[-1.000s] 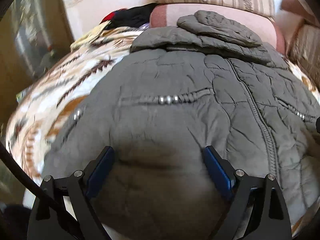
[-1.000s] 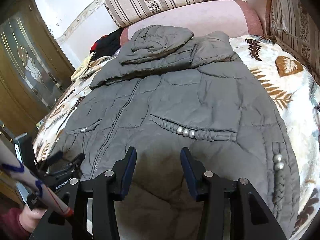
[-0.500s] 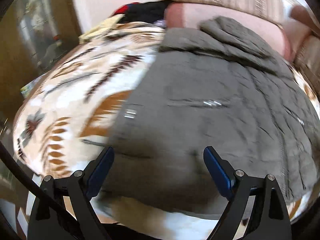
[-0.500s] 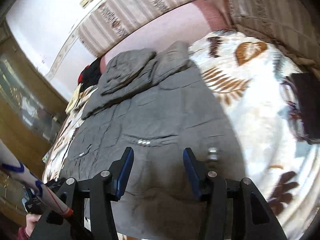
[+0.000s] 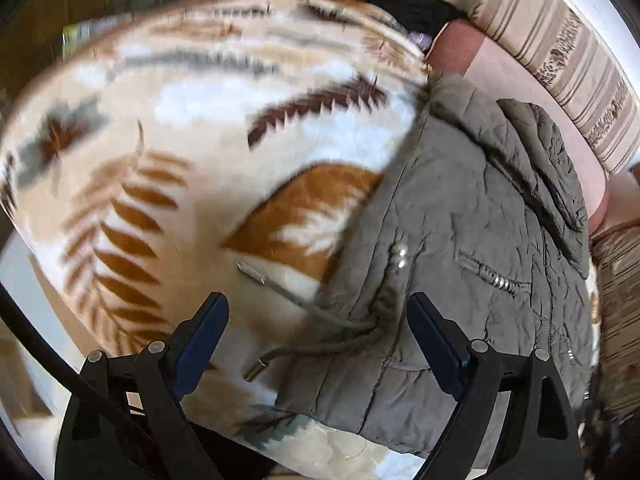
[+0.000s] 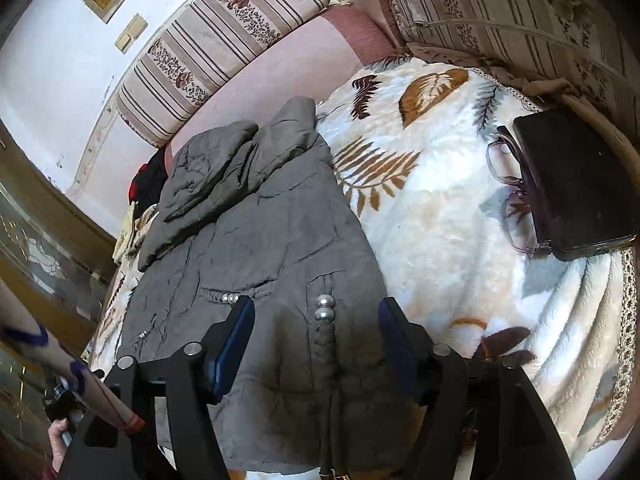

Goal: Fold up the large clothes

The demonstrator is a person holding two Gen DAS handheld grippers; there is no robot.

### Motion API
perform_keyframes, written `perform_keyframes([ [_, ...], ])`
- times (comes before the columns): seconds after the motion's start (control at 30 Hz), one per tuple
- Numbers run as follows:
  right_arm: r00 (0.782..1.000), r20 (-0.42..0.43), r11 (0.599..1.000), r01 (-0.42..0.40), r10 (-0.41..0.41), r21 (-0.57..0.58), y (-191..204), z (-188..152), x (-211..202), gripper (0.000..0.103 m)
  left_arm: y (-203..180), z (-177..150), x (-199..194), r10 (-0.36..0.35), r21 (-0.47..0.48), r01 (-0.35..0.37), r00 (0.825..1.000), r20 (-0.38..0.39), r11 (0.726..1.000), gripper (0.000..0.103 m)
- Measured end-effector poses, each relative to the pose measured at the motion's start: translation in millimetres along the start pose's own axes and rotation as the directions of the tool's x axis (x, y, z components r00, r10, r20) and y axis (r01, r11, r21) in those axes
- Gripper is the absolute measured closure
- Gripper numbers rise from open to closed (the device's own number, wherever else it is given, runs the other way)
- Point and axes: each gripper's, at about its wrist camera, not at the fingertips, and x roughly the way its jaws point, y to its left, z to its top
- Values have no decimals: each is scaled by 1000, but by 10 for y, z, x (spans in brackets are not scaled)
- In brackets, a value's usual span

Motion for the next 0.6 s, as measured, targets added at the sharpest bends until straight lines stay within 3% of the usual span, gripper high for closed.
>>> perform_keyframes([
  [0.07,1000,-10,1000,13,-13,-7,-6,-6,31,33,57,-45,95,-37,-38,36,999,-27,999,15],
  [0.23,1000,-10,1000,12,-12,7,-28,14,63,32,-95,-314,63,-111,-60,111,994,3,992,16],
  [0.37,1000,-14,999,8,-7,32,-66,19,76,31,-400,-643,32,-123,3,123,991,54,992,16],
  [0.43,1000,-24,999,7,-5,48,-105,12,85,31,-530,-743,63,-194,43,193,980,37,980,16],
  [0.53,998,-61,995,-12,18,97,-227,-33,108,31,-652,-840,54,-174,118,164,981,80,979,16],
  [0.6,996,-76,991,-37,47,127,-293,-76,106,31,-602,-799,72,-195,95,186,977,92,978,16],
])
